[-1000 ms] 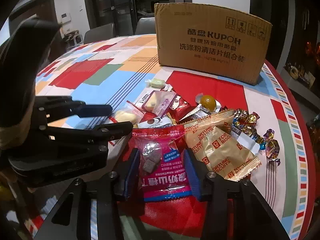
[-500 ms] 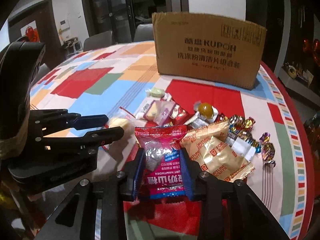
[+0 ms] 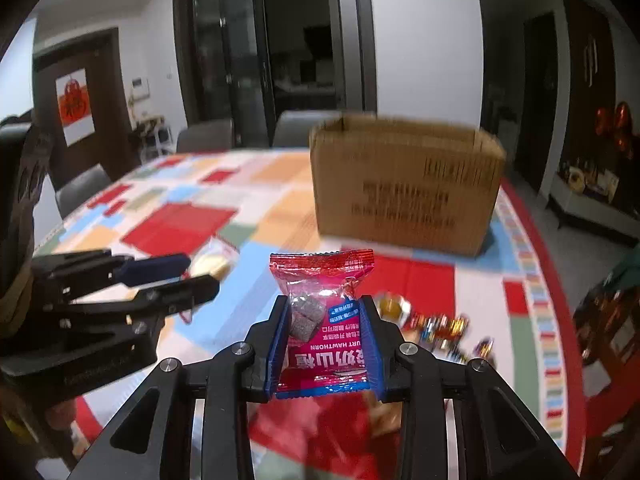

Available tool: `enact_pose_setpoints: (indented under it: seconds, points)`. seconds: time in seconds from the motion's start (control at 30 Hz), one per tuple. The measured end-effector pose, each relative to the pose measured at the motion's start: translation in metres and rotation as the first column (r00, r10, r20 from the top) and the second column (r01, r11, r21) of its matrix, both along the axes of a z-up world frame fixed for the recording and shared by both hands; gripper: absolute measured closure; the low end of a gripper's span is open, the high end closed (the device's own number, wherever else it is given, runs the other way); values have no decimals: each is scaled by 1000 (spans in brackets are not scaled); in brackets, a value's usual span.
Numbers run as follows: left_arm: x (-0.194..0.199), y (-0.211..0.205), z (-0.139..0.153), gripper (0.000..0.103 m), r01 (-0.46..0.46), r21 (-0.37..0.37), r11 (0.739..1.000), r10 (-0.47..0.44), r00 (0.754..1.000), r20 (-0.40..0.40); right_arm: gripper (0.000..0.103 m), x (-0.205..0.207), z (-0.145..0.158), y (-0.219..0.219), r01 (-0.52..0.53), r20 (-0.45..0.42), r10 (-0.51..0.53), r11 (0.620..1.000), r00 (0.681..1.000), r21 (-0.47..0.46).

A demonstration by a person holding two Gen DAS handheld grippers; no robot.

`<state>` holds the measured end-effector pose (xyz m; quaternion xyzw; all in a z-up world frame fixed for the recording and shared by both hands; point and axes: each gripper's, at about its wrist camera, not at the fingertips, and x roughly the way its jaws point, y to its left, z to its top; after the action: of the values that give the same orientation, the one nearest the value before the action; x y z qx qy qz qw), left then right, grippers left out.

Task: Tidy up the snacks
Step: 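Lift both held packets and carry them over the cardboard box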

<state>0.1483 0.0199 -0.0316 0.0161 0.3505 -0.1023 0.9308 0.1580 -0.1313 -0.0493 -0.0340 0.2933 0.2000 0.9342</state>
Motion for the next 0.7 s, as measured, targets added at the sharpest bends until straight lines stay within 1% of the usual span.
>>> enact_pose_setpoints:
  seconds: [0.07,0.3,0.47,0.7]
  points:
    - [2,0,10,70,-6,-3,1000,6,1000,22,68,1,12,-1,10,45,-11,1000,999,12]
    - [22,-2,47,70,-23,6,1000,22,993,118,68,17,49,-7,37,150,-45,997,988,61]
    - [46,-4,69,71,-19,13,1000,17,985,172,68,40,71,-12,55,191,-71,995,979,88]
    - [82,-6,91,71,-8,6,1000,7,980,197,68,75,92,-20,81,220,-101,992,970,96]
